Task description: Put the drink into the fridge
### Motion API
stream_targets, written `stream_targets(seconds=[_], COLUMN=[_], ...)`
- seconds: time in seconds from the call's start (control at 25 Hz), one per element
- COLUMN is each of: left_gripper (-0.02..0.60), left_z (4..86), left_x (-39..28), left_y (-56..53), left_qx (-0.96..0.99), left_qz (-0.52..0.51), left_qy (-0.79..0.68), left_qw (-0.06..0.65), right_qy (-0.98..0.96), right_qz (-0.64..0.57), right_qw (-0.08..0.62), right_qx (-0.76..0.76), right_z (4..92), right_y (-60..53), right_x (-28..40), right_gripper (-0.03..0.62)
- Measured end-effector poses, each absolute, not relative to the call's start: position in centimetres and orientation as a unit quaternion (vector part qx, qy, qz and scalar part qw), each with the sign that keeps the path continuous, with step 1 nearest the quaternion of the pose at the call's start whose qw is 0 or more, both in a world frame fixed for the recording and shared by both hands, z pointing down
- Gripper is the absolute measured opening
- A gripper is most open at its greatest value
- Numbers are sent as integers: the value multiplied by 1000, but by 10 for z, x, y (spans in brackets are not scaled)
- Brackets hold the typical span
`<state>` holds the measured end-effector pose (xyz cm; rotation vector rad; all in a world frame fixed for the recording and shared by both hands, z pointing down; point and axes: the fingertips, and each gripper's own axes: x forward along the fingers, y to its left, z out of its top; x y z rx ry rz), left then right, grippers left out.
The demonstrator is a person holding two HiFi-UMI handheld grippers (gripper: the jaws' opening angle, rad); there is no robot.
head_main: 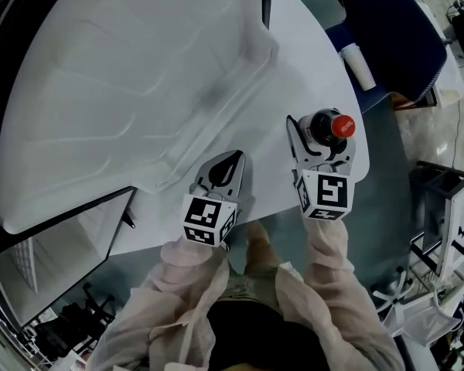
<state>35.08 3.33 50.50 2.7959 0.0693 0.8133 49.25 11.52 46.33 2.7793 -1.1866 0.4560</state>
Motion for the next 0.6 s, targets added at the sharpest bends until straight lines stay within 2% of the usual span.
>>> stream_targets(seconds=[0.12,0.24,0.6], left_gripper=[12,12,12], left_z=[505,506,507], left_x=[349,346,341], left_y=[33,30,25], left_qx=[953,953,954], left_qz=[275,275,272], left_qy=[23,19,5], left_qw=[128,127,129], right_qy=[-394,-404,-395], right_qz=[123,118,127], right_qw=[52,57,60], right_qx=[910,905,908], right_z=[454,452,454], right_y=[115,111,113], right_x=[497,495,493], right_gripper=[370,310,305])
